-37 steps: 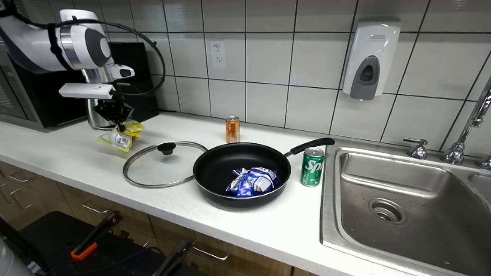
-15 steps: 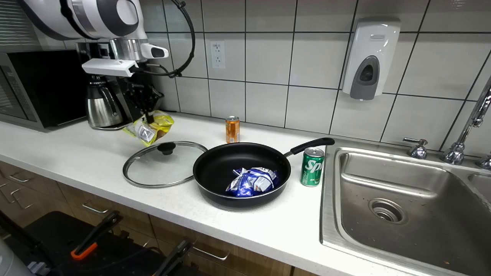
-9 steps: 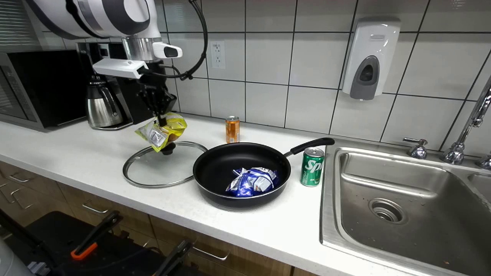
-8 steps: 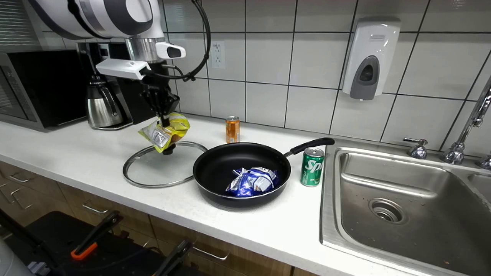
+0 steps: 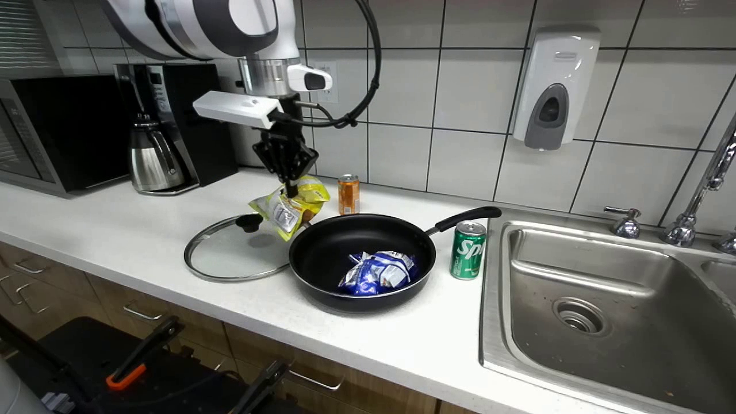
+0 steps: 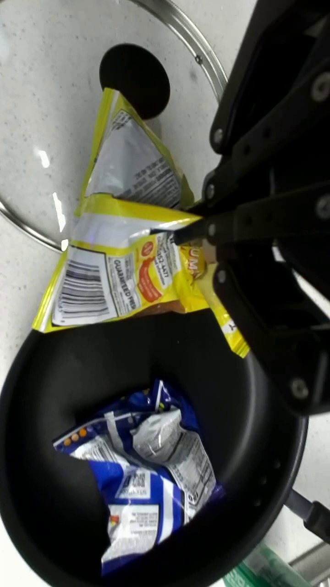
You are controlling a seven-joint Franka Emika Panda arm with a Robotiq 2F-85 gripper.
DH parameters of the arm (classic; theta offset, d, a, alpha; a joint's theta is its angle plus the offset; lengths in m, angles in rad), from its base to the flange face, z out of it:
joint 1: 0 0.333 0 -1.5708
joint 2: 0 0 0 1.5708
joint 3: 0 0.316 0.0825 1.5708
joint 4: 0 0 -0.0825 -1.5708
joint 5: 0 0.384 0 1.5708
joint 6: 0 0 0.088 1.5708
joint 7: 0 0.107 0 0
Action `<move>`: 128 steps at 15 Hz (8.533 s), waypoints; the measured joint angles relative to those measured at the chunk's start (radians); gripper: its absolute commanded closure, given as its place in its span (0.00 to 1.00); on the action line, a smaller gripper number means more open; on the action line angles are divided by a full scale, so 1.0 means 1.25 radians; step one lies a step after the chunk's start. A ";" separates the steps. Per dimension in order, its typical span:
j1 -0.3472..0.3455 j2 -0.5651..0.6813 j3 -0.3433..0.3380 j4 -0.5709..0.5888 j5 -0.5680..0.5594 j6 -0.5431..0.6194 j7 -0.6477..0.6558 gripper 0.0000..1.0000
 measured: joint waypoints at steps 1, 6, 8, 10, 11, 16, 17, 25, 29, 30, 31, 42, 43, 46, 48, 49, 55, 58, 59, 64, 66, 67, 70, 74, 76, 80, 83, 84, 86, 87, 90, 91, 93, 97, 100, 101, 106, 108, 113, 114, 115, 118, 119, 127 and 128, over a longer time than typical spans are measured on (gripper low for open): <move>-0.011 0.000 -0.017 0.000 0.002 0.004 -0.035 1.00; -0.047 0.007 -0.090 0.002 0.038 0.041 -0.188 1.00; -0.050 0.019 -0.111 0.008 0.074 0.062 -0.240 1.00; -0.050 0.037 -0.123 0.017 0.109 0.069 -0.289 1.00; -0.050 0.047 -0.126 0.023 0.120 0.072 -0.305 1.00; -0.057 0.121 -0.129 0.061 0.180 0.099 -0.339 1.00; -0.060 0.138 -0.129 0.070 0.200 0.109 -0.343 1.00; -0.073 0.228 -0.132 0.136 0.415 0.176 -0.397 1.00; -0.073 0.248 -0.128 0.154 0.523 0.189 -0.429 1.00; -0.073 0.251 -0.127 0.156 0.547 0.191 -0.437 1.00; -0.073 0.254 -0.126 0.158 0.569 0.192 -0.447 1.00; -0.059 0.267 -0.122 0.161 0.611 0.194 -0.460 0.06; -0.055 0.267 -0.122 0.161 0.608 0.194 -0.460 0.01; -0.043 0.267 -0.122 0.161 0.591 0.194 -0.460 0.00; -0.032 0.266 -0.122 0.161 0.551 0.193 -0.460 0.00; -0.024 0.265 -0.122 0.161 0.520 0.192 -0.459 0.00; 0.030 0.235 -0.121 0.152 0.351 0.155 -0.452 0.00; 0.021 0.205 -0.083 0.147 0.311 0.116 -0.459 0.00; 0.013 0.194 -0.062 0.146 0.306 0.101 -0.467 0.00; 0.011 0.154 0.012 0.133 0.307 0.050 -0.518 0.00; 0.014 0.145 0.031 0.126 0.308 0.048 -0.531 0.00; 0.015 0.144 0.038 0.124 0.305 0.045 -0.532 0.00; 0.019 0.143 0.048 0.120 0.303 0.025 -0.545 0.00; 0.020 0.144 0.052 0.120 0.302 0.003 -0.559 0.00; 0.020 0.144 0.052 0.120 0.302 0.002 -0.561 0.00; 0.020 0.144 0.052 0.120 0.302 0.001 -0.563 0.00; 0.020 0.144 0.052 0.120 0.302 0.000 -0.563 0.00; 0.020 0.144 0.052 0.120 0.302 0.000 -0.563 0.00; 0.020 0.144 0.052 0.120 0.302 0.000 -0.563 0.00; 0.020 0.144 0.052 0.120 0.302 0.000 -0.563 0.00; 0.020 0.144 0.052 0.120 0.302 0.000 -0.563 0.00; 0.020 0.144 0.052 0.120 0.302 0.000 -0.563 0.00; 0.020 0.145 0.052 0.120 0.300 0.000 -0.557 0.00; 0.025 0.156 0.066 0.120 0.270 -0.006 -0.491 0.00; 0.041 0.160 0.087 0.121 0.258 -0.011 -0.438 0.00; 0.046 0.162 0.093 0.121 0.240 -0.015 -0.402 0.00; 0.065 0.185 0.108 0.128 0.152 -0.064 -0.252 0.00; 0.070 0.204 0.117 0.133 0.148 -0.062 -0.230 0.00; 0.077 0.245 0.130 0.149 0.148 -0.033 -0.197 0.00; 0.077 0.252 0.132 0.152 0.148 -0.033 -0.191 0.00; 0.078 0.259 0.132 0.156 0.139 -0.032 -0.180 0.00; 0.083 0.277 0.132 0.166 0.099 -0.022 -0.136 0.00; 0.084 0.282 0.133 0.169 0.097 -0.016 -0.134 0.00; 0.083 0.313 0.131 0.183 0.096 0.006 -0.120 0.00; 0.083 0.318 0.130 0.183 0.095 0.008 -0.114 0.00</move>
